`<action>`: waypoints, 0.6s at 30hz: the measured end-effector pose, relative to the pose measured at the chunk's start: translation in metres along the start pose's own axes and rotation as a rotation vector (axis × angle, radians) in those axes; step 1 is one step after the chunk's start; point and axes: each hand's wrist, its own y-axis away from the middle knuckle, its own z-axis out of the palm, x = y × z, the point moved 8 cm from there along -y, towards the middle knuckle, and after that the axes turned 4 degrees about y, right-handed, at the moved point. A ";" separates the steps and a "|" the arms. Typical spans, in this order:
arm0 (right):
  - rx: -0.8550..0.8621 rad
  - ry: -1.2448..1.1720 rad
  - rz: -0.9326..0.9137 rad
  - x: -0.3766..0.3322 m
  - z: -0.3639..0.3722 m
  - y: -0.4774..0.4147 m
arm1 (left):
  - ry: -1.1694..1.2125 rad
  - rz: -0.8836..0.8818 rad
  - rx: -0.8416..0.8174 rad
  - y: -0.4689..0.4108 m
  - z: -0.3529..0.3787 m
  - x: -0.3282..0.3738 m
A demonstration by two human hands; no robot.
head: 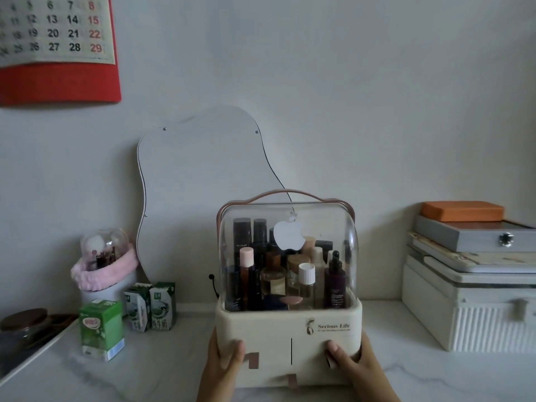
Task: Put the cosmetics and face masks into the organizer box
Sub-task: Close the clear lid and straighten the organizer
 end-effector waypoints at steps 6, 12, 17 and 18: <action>0.029 0.018 0.005 0.002 -0.001 0.003 | -0.017 0.008 0.040 -0.003 0.001 0.003; 0.072 -0.003 0.018 0.004 -0.003 0.003 | -0.052 0.002 0.038 -0.003 0.001 0.004; 0.020 0.018 0.025 0.002 -0.010 0.002 | -0.058 -0.038 0.028 -0.001 0.006 -0.001; 0.016 0.022 0.020 0.001 -0.014 0.002 | -0.061 -0.046 0.016 0.001 0.009 -0.002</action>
